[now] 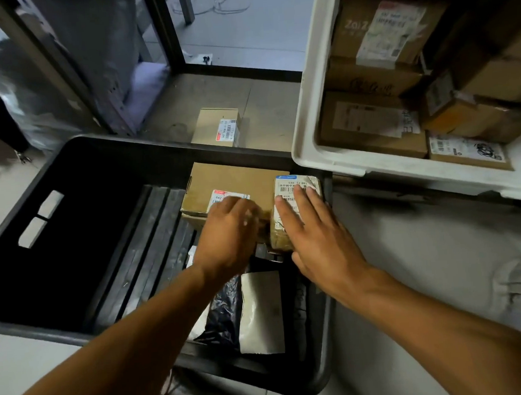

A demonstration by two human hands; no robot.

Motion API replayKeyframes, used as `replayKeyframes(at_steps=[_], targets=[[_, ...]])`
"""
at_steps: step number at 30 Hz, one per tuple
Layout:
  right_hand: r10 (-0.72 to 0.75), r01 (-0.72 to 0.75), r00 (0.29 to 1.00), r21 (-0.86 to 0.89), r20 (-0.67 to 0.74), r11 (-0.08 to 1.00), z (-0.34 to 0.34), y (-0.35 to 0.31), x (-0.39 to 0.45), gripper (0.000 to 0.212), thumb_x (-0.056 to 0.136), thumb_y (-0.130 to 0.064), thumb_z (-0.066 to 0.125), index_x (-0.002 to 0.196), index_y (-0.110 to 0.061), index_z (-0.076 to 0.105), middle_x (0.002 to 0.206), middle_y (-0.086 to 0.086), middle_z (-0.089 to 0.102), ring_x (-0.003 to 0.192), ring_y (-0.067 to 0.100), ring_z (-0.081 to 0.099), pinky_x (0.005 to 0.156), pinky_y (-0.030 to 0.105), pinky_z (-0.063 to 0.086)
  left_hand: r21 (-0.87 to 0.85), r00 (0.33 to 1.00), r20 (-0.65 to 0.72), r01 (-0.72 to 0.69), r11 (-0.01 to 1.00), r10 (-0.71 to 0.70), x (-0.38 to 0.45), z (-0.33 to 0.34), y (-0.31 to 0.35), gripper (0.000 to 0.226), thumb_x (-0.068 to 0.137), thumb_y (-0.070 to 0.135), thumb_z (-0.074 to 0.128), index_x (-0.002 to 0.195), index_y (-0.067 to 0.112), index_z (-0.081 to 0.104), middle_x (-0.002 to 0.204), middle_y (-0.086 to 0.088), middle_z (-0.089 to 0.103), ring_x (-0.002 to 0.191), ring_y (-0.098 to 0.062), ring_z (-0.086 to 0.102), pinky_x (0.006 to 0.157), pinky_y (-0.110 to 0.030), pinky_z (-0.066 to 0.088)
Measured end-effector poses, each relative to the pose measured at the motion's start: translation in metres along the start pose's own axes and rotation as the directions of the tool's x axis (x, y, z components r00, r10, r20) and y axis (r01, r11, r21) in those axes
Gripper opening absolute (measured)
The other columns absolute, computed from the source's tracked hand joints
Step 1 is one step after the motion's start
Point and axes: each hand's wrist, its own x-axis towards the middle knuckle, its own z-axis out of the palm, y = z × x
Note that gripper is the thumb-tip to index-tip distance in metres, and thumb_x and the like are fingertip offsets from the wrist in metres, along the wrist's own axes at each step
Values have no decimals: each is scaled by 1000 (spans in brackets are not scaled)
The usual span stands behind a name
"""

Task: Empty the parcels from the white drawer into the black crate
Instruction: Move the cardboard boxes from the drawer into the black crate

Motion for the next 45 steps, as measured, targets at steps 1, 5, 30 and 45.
replayKeyframes(at_steps=[1, 5, 30, 45], targets=[[1, -1, 1000, 7, -24, 1000, 0, 0, 0, 105, 61, -9, 89, 152, -7, 38, 153, 29, 39, 144, 48, 34, 107, 59, 45, 164, 999, 16, -49, 985, 47, 3, 3, -3, 36, 94, 23, 63, 129, 19, 58, 138, -15, 54, 129, -38, 48, 104, -48, 46], [-23, 23, 998, 5, -57, 1000, 6, 3, -2, 107, 55, -13, 93, 150, -6, 43, 151, 27, 44, 141, 45, 41, 105, 56, 47, 427, 927, 369, -103, 898, -69, 22, 9, -7, 87, 97, 50, 52, 158, 31, -7, 166, -9, -16, 151, -38, -17, 121, -62, 4], [158, -35, 914, -317, 373, 948, 6, 2, 35, 98, 94, -43, 64, 161, -23, -4, 167, 22, 2, 152, 43, 10, 114, 76, 0, 363, 911, 378, 19, 932, -166, 33, -10, -55, 92, 90, -3, 61, 157, 38, 14, 167, 0, -3, 153, -35, -7, 112, -73, 13], [116, -51, 931, -191, 346, 980, -11, 8, 32, 90, 95, -32, 63, 161, -26, 3, 168, 16, -1, 154, 40, -3, 118, 70, 1, 419, 838, 537, -164, 893, -98, 33, -24, -18, 91, 96, 9, 56, 157, 37, -6, 165, 1, -19, 152, -29, -16, 118, -63, 4]])
